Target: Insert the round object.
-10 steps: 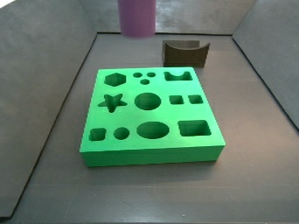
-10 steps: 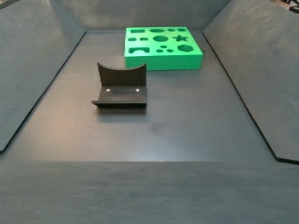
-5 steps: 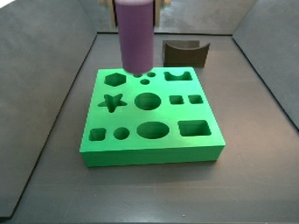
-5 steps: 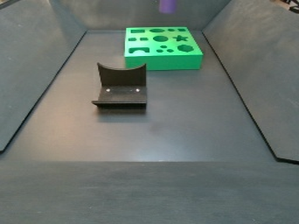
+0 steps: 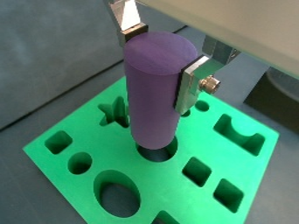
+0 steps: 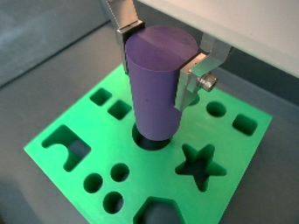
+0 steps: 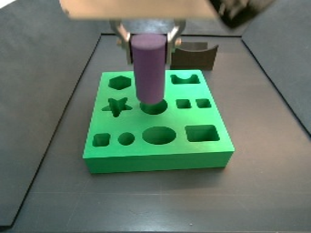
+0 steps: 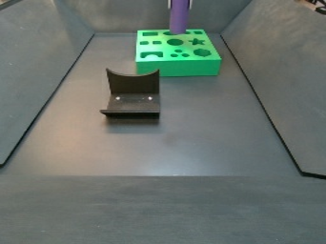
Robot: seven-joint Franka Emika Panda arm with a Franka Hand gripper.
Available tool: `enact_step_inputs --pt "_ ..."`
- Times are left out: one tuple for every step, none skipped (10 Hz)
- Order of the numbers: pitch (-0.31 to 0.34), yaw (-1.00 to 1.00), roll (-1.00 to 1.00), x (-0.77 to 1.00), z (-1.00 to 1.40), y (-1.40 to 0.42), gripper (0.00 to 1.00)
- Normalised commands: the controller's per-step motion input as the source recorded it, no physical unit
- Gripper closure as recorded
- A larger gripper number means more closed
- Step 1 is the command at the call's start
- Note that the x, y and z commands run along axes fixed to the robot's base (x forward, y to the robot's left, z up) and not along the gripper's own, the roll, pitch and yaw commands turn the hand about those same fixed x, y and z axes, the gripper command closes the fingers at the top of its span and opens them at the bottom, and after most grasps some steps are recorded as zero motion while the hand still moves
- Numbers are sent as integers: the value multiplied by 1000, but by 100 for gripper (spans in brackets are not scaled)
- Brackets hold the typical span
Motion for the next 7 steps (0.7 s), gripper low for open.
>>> enact_step_inputs --pt "0 -57 -74 120 -480 0 100" --pt "0 -57 -79 166 -454 29 100" --pt "31 -20 0 214 -349 77 100" --pt "19 0 33 86 -354 154 100" --pt "7 0 50 43 -409 123 100" --pt "0 0 10 0 -486 106 100" --pt "26 0 46 214 -529 111 100"
